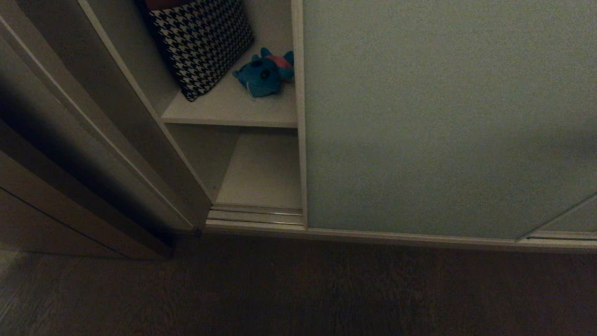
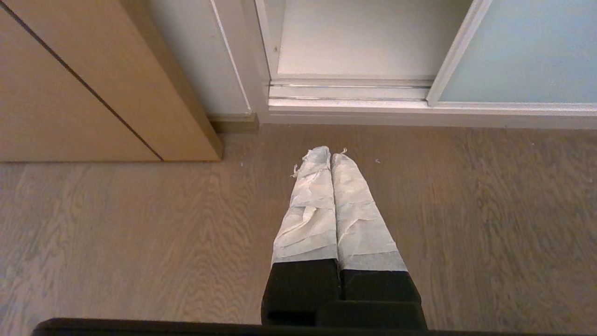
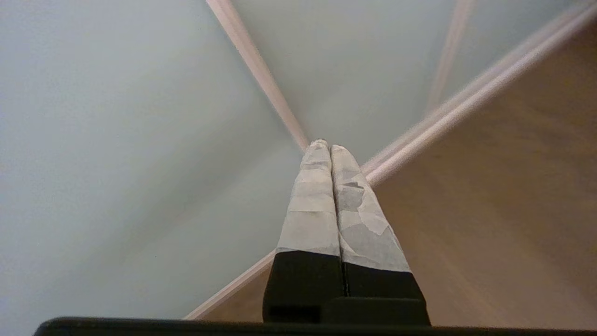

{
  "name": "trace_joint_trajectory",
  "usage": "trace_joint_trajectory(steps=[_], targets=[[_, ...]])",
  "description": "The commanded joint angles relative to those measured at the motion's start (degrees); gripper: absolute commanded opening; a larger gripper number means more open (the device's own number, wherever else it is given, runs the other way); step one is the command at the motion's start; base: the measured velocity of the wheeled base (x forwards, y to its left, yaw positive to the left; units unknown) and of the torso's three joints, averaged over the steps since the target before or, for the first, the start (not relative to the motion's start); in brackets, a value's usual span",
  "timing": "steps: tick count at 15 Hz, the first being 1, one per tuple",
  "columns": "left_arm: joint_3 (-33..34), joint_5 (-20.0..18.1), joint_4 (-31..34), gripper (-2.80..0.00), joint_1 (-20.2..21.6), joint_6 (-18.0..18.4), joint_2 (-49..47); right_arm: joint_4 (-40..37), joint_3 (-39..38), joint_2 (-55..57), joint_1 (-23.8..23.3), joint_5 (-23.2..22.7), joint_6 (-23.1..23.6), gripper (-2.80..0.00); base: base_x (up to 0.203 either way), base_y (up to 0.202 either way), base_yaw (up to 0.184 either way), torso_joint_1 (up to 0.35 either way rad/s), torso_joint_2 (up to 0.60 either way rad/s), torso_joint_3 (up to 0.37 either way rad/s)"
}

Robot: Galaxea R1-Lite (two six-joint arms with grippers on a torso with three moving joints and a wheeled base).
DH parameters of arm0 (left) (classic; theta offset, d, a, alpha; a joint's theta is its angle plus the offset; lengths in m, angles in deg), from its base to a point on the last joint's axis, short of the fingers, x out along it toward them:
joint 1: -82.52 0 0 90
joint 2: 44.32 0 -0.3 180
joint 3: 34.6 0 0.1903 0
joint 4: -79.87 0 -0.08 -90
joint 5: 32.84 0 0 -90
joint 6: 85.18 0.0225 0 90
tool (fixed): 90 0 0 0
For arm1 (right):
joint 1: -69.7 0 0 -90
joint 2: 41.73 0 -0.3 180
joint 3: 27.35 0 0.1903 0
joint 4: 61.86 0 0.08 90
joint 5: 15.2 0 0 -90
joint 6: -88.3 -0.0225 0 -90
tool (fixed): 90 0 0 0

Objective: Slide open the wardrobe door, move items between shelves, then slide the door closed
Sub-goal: Close the door

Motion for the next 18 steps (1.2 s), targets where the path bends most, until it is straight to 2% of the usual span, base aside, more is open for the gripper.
trace_joint_trajectory(steps=[1, 5, 10, 14, 18], targets=[[0.00, 0.00, 0.00, -2.80, 0.00, 0.02, -0.07, 1.21, 0.19, 4.91, -0.04, -2.00, -0.83, -2.80, 0.000, 0.000, 0.000, 0.000, 0.00, 0.000], [0.00, 0.00, 0.00, -2.80, 0.00, 0.02, -0.01, 2.45, 0.19, 8.39, 1.96, -5.74, -3.34, -2.80, 0.000, 0.000, 0.000, 0.000, 0.00, 0.000], [0.00, 0.00, 0.00, -2.80, 0.00, 0.02, -0.07, 3.71, 0.04, 11.53, 10.12, -5.45, -3.26, -2.80, 0.000, 0.000, 0.000, 0.000, 0.00, 0.000], [0.00, 0.00, 0.00, -2.80, 0.00, 0.02, 0.01, 10.38, 0.10, 14.76, 13.71, -0.32, -3.55, -2.80, 0.000, 0.000, 0.000, 0.000, 0.00, 0.000], [0.00, 0.00, 0.00, -2.80, 0.00, 0.02, -0.03, 16.34, 0.19, 17.01, 14.08, 0.39, -6.77, -2.80, 0.000, 0.000, 0.000, 0.000, 0.00, 0.000]])
